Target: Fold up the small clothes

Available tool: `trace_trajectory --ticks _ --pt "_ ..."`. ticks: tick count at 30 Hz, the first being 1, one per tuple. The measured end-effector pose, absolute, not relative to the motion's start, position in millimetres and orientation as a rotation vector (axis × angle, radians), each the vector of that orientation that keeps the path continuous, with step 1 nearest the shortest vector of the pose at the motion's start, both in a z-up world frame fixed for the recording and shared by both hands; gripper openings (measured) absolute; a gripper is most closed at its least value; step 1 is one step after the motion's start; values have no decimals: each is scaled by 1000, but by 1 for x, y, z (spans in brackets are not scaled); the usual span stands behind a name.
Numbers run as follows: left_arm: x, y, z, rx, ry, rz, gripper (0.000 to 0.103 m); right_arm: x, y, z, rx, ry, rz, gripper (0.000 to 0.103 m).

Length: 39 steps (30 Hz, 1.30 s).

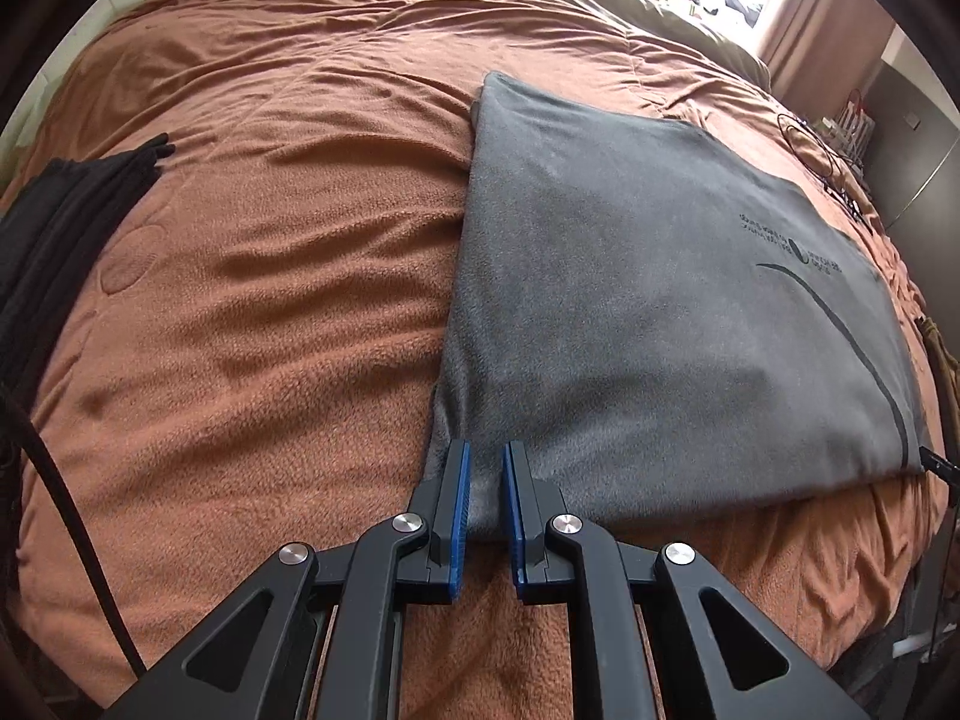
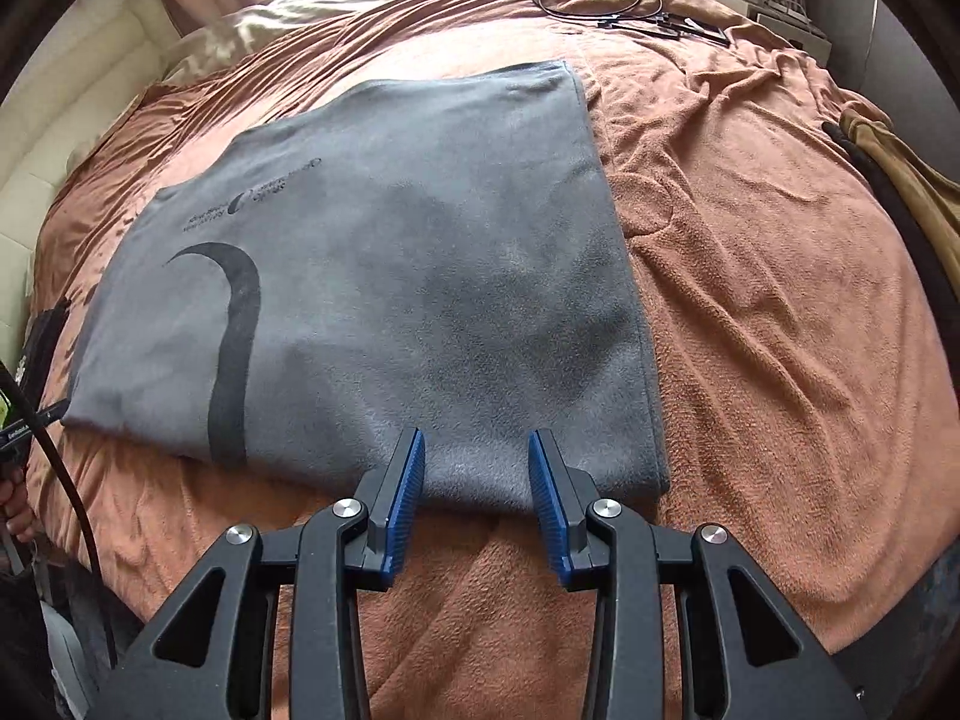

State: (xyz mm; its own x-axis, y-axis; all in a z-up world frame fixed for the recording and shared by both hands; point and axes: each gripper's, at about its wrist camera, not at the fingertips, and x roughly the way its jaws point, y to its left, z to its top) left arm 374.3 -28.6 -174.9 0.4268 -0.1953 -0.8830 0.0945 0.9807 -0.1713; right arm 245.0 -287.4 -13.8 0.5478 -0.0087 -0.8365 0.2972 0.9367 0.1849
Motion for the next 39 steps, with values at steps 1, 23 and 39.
trace_trajectory --ticks 1,23,39 --pt "372 -28 -173 -107 1116 -178 12 244 -286 -10 326 968 -175 33" --pt "377 -146 -161 -108 1057 -280 12 291 -235 -1 270 904 -125 33" --pt "358 -162 -185 -10 1049 -292 20 282 -210 -28 169 959 -145 34"
